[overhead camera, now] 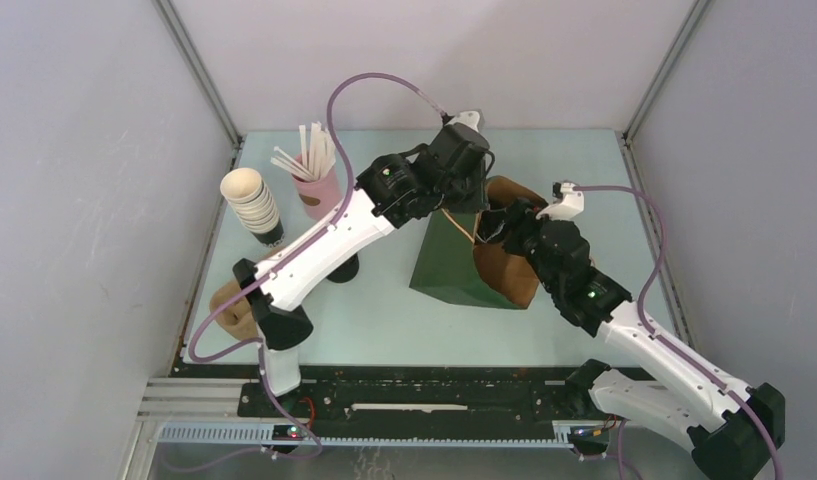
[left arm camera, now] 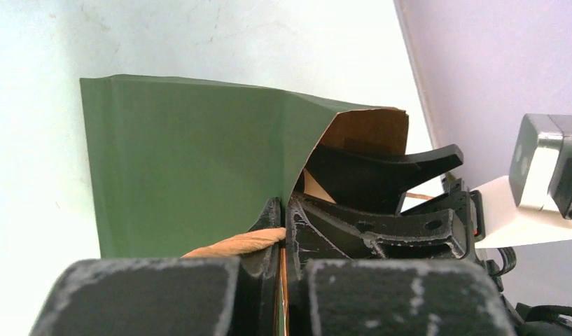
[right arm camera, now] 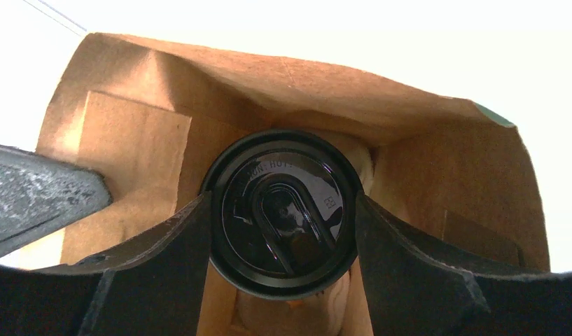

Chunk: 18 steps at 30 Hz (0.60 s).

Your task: Pack the takeout coffee

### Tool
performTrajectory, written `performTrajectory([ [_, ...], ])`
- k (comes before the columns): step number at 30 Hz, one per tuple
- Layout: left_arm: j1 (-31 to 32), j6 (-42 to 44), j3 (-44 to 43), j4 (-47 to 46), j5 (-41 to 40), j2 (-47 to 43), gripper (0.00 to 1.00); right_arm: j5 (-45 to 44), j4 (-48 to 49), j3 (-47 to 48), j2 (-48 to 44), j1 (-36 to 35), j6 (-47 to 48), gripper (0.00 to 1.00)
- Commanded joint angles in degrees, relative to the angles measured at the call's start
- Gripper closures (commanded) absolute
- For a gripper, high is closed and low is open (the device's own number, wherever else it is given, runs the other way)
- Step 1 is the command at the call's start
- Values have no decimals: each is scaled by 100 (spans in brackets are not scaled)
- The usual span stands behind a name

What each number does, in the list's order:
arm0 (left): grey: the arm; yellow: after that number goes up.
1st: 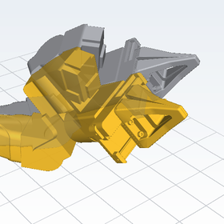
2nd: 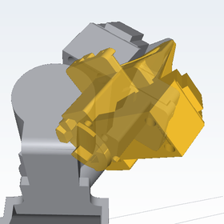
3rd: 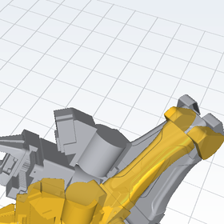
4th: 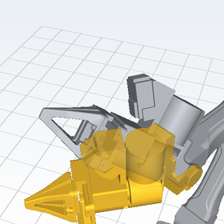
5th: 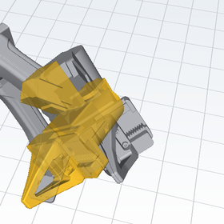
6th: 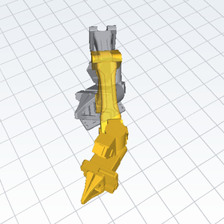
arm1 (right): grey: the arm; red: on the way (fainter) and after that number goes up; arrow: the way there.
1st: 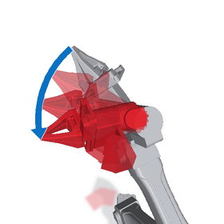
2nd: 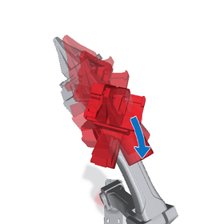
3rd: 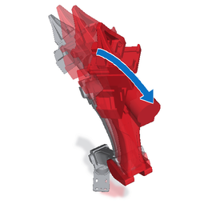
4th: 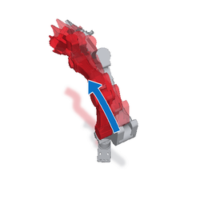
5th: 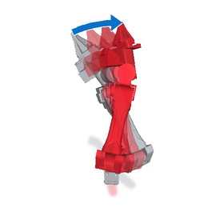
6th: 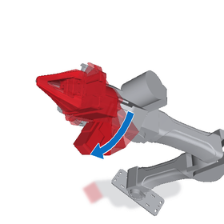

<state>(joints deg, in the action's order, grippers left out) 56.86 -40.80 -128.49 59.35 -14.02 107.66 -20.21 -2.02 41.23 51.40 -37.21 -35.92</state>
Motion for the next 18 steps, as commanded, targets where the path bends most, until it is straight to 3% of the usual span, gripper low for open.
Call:
performTrajectory([
  [1, 33, 217, -11, -725, -220, -334, 100, -157, -123, 509, -75, 40, 118, 85],
  [7, 53, 261, -70, -918, -40, -280, 100, -875, 148, 552, 41, -14, 862, 85],
  [18, 56, 209, 430, -1481, 385, -474, 100, -1523, 2304, -214, 336, -234, 2690, 86],
])
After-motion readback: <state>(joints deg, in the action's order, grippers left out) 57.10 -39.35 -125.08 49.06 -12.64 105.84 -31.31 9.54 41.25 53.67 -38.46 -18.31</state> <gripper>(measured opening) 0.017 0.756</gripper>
